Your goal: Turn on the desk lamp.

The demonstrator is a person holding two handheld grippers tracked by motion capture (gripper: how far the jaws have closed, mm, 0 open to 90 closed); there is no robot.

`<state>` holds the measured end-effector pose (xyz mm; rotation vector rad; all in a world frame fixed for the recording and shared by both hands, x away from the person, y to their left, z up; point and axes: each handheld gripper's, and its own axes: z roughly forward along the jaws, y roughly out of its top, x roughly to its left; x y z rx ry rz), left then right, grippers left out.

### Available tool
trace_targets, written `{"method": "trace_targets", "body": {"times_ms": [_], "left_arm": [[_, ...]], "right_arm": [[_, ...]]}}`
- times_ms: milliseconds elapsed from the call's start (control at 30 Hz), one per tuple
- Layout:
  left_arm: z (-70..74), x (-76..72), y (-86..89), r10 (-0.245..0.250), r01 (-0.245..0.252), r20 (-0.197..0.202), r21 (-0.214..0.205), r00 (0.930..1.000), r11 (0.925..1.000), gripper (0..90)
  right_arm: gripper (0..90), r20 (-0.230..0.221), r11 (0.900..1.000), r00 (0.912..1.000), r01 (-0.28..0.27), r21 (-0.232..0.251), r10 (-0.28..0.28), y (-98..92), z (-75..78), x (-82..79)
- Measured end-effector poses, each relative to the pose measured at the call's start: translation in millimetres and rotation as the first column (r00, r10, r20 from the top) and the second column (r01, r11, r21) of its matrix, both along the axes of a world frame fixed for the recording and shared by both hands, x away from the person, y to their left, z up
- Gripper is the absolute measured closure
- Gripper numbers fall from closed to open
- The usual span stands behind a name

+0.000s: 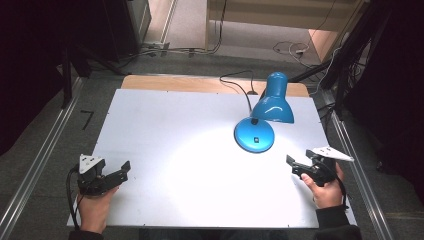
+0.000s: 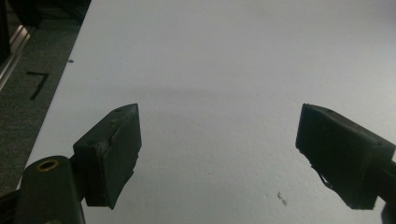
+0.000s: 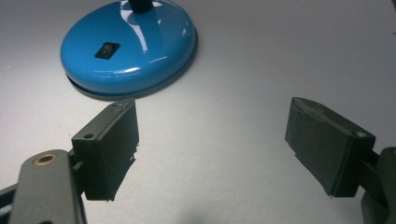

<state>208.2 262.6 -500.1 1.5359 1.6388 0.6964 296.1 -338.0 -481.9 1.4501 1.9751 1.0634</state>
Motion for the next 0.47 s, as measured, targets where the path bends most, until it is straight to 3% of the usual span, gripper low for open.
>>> {"method": "trace_targets", "body": {"times_ms": [133, 467], "left_arm": [[0.3, -0.1, 0.1, 0.002, -0.002, 0.001, 0.002, 1.0000, 1.0000, 14.8], [0.5, 0.7, -1.2, 0.000, 0.000, 0.001, 0.003, 1.0000, 1.0000, 14.8]], "right_arm": [[15.6, -0.014, 0.9986, 0.9986, 0.051, -0.012, -0.051, -17.3, -4.0, -7.6], [11.9, -0.095, 0.9887, 0.9855, 0.134, -0.066, -0.140, -35.8, -20.2, -17.2]]}}
